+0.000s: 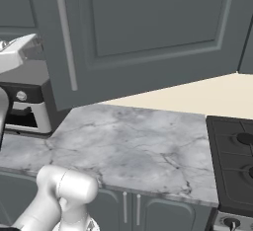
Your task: Move the bowls from the cabinet to the plates on the dining table.
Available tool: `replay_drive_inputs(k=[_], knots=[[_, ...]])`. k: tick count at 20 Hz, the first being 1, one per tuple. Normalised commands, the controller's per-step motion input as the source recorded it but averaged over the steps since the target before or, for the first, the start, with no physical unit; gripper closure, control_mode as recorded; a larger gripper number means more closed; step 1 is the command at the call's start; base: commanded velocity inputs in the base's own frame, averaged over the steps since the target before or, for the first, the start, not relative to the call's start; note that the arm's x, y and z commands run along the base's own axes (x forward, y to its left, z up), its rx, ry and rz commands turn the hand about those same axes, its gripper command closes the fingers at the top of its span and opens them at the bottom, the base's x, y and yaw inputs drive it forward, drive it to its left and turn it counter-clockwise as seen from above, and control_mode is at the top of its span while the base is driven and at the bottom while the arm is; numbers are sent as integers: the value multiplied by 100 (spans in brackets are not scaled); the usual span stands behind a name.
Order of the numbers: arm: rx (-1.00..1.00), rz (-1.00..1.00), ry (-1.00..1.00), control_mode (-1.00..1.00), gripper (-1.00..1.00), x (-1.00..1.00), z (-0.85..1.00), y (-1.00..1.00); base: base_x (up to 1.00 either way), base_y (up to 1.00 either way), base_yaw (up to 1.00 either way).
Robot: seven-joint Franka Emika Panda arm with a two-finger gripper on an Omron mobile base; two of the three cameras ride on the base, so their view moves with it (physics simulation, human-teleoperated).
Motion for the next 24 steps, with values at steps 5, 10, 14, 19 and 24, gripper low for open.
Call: replay_drive_inputs(k=[5,10,14,19,24], knots=[[0,-17,0,-100,-100,0,0,-89,0,0,0],[5,-8,1,-100,-100,-3,0,-88,0,0,0],[11,0,5,-100,-100,0,0,-92,0,0,0],[12,0,6,-100,-100,0,0,-95,0,0,0],[10,0,6,-100,-100,0,0,-88,0,0,0]])
